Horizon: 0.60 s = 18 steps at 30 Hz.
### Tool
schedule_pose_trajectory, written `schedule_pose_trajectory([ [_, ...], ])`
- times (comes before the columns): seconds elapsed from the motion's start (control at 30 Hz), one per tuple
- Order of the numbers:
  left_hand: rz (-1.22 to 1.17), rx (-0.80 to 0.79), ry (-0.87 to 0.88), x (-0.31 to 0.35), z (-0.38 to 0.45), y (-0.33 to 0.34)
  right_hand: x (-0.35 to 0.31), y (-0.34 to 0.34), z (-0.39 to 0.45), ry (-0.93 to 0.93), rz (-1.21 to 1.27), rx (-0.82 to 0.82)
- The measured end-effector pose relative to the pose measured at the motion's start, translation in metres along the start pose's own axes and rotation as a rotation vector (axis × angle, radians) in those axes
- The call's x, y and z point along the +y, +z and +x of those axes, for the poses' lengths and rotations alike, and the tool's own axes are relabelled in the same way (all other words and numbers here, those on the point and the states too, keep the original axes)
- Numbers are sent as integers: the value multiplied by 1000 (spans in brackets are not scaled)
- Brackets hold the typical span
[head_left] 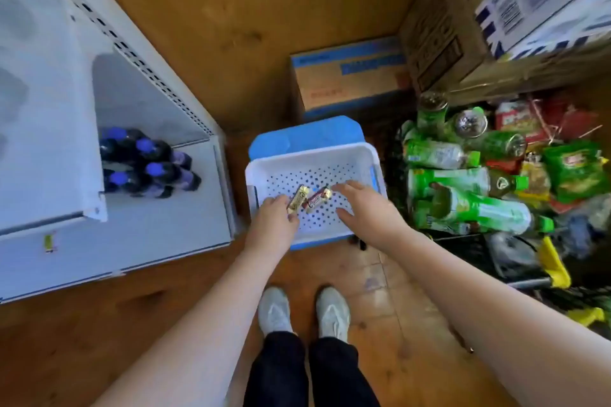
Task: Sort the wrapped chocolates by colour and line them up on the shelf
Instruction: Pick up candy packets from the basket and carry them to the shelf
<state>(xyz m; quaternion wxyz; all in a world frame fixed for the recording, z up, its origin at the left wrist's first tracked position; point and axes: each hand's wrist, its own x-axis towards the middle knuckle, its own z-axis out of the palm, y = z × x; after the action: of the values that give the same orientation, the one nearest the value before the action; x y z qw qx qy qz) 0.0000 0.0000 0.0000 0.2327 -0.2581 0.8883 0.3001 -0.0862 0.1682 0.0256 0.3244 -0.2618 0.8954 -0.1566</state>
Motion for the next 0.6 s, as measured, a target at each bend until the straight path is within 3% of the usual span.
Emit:
schedule_pose_trajectory([
  [0.27,5,209,-72,-2,47,35,15,50,59,-3,-30,19],
  [0.6,-6,195,-82,0,50,34,19,54,77,-60,-113,95],
])
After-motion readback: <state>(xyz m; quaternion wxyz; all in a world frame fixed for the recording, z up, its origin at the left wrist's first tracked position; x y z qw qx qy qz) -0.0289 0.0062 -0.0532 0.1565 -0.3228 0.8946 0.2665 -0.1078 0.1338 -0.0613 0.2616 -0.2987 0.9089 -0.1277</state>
